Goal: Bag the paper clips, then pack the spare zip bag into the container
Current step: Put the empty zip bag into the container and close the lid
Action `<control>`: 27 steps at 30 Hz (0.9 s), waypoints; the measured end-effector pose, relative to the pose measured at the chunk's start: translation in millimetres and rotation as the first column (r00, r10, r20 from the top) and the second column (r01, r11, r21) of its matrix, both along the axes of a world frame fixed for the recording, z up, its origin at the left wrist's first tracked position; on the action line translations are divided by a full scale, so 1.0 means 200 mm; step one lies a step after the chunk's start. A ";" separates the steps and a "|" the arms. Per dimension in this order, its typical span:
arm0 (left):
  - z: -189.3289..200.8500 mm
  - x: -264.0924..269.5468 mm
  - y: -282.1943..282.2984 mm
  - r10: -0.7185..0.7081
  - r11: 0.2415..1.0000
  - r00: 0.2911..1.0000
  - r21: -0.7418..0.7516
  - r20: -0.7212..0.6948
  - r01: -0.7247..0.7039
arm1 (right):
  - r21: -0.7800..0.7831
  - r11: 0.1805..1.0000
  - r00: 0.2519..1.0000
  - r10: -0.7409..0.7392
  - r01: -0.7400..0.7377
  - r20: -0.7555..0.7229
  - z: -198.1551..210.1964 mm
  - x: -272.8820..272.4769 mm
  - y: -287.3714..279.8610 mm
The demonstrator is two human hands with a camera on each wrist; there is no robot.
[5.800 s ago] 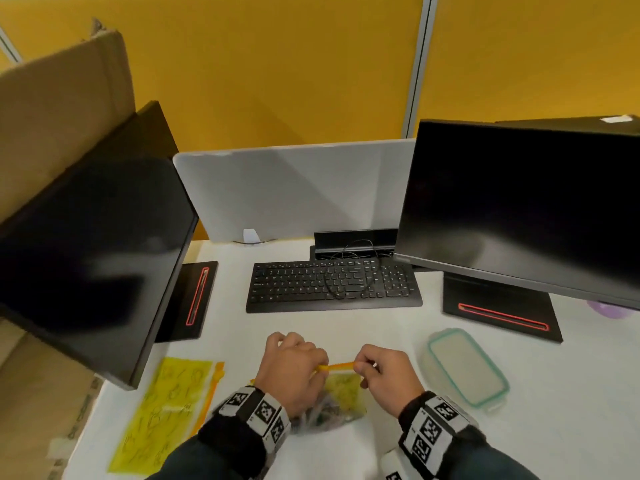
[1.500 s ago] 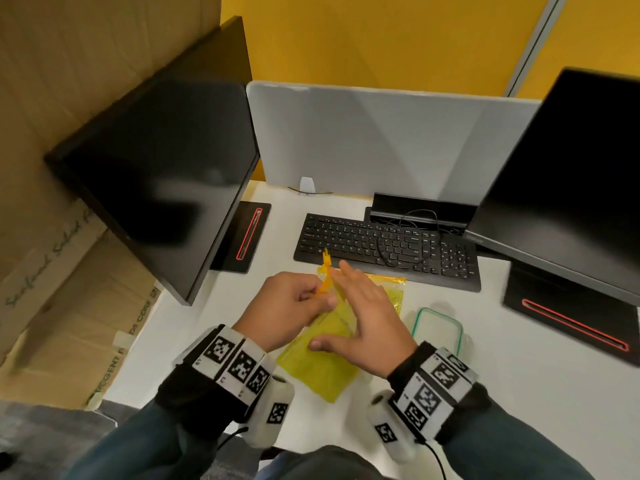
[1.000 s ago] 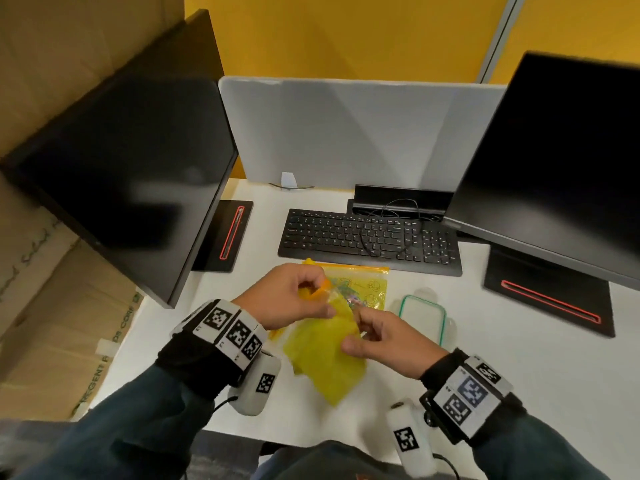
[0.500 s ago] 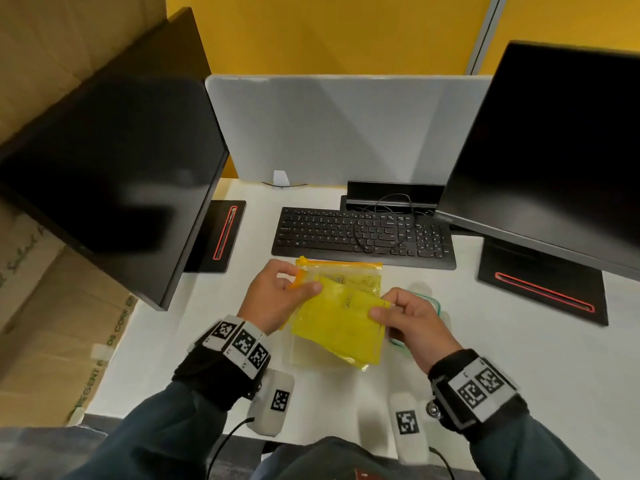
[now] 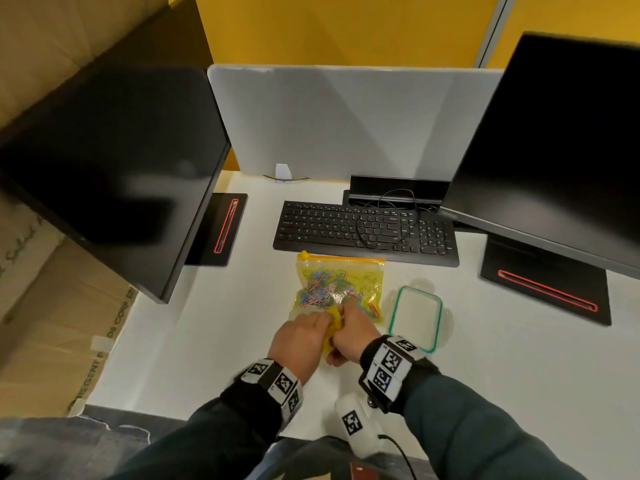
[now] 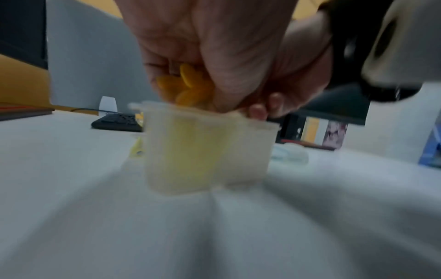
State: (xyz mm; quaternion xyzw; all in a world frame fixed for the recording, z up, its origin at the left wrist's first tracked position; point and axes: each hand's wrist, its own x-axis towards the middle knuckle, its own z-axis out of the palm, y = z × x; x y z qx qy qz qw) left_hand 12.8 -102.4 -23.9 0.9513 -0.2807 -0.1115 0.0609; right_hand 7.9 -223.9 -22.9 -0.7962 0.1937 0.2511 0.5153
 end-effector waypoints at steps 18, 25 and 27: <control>-0.16 -0.02 0.03 -0.085 0.996 0.985 0.000 -0.152 0.086 | -0.847 0.396 0.878 0.452 -0.354 -0.156 -0.09 -0.23 -0.45; -0.20 -0.10 0.17 0.044 0.949 0.998 -0.310 -0.035 -0.053 | -0.373 0.828 0.795 -0.135 0.419 0.592 0.20 -0.27 -0.49; -0.21 -0.11 0.19 0.220 0.813 0.957 -0.506 -0.190 -0.287 | 0.094 0.856 0.731 -0.486 0.508 0.480 0.23 -0.22 -0.46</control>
